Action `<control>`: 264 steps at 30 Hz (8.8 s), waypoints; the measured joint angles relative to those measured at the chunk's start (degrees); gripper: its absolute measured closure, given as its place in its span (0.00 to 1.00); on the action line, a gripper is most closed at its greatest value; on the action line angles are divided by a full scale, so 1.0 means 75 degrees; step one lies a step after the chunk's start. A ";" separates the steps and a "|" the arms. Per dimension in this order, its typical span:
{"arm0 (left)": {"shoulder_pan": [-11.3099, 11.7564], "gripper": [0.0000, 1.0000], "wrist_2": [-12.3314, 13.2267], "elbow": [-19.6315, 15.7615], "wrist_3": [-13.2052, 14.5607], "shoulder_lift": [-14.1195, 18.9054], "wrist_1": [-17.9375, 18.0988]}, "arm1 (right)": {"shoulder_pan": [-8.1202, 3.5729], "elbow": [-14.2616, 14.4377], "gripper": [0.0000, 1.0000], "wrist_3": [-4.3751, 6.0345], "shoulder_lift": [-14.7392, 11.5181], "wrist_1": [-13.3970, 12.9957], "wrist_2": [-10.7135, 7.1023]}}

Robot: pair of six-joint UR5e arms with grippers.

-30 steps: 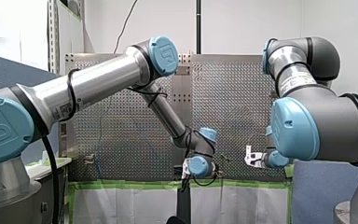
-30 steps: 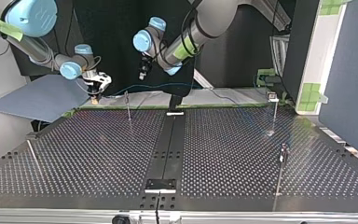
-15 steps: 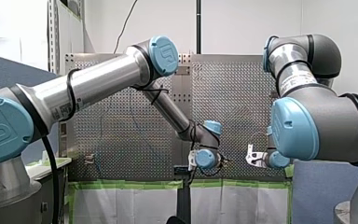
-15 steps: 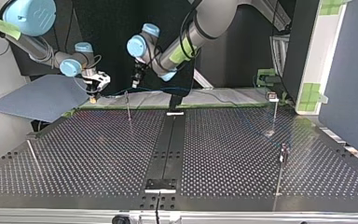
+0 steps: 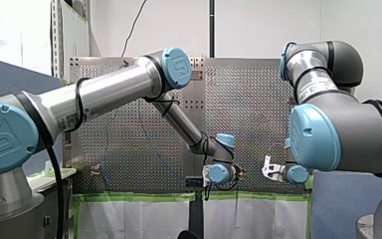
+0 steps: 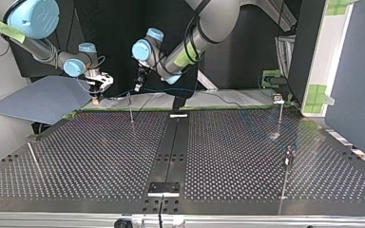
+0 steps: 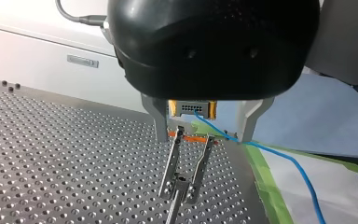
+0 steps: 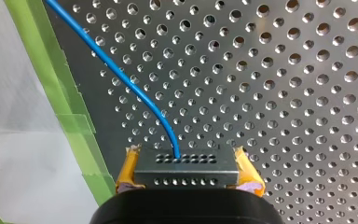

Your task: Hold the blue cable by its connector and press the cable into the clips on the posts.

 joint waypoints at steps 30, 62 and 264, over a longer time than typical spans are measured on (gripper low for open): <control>0.0101 0.08 0.0582 0.0010 -0.0309 -0.0015 0.0475 | 0.0023 -0.0039 1.00 -0.0002 0.0007 -0.0017 0.0000; 0.0062 0.08 0.0335 0.0010 -0.0084 -0.0017 -0.0066 | 0.0033 -0.0066 1.00 -0.0007 0.0008 -0.0016 -0.0003; 0.0909 0.00 0.1111 0.2649 -0.2944 0.0042 -0.9101 | 0.0439 0.2173 1.00 0.0217 -0.0474 -0.1870 0.0094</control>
